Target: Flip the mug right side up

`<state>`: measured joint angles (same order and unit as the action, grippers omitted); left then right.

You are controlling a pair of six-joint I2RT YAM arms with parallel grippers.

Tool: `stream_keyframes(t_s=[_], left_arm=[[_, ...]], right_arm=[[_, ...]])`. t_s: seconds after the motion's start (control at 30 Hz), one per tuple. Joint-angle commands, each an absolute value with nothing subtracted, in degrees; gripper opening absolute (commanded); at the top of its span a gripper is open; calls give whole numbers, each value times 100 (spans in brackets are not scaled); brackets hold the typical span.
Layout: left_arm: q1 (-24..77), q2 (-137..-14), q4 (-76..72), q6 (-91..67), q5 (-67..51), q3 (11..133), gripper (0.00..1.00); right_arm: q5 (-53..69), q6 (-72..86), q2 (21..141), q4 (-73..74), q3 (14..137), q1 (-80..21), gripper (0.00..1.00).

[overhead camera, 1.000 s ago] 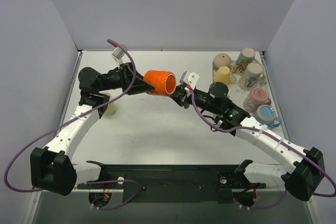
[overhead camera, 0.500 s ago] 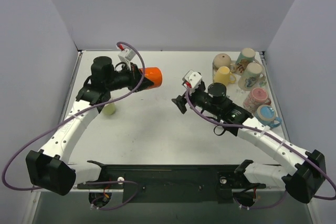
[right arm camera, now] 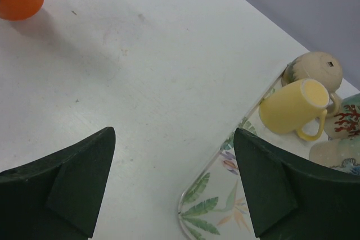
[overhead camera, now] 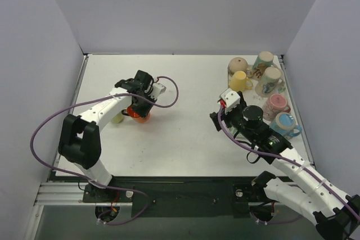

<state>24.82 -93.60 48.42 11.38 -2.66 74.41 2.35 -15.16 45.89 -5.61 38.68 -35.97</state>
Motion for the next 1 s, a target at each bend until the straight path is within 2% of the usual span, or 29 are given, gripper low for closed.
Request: stream_keyframes(t_s=[0.0, 0.23, 0.53, 0.6, 0.67, 0.77, 0.87, 0.97], left_arm=[[2496, -9605, 4992, 1038, 62, 8067, 0], [2496, -10177, 5510, 703, 0, 8569, 0], [2496, -10713, 5791, 703, -184, 8604, 0], [2487, -10863, 5897, 764, -202, 8709, 6], [2479, -11030, 6064, 800, -228, 8903, 25], [2435, -11075, 6109, 887, -325, 9035, 43], [2400, -10925, 6064, 975, -422, 9018, 48], [2356, -10697, 6091, 1081, -474, 9052, 49]], right_arm=[[26, -1582, 4456, -545, 3806, -3542, 81], [-184, -1626, 4324, -562, 3648, -3525, 81], [-202, -1591, 4236, -606, 3463, -3262, 83], [-150, -1573, 4263, -606, 3498, -3112, 84], [-62, -1582, 4324, -606, 3542, -2867, 86], [673, -1539, 4464, -580, 3691, -2252, 88], [1544, -1503, 4823, -388, 4041, -1208, 88], [2169, -1591, 5376, -255, 4402, -468, 88]])
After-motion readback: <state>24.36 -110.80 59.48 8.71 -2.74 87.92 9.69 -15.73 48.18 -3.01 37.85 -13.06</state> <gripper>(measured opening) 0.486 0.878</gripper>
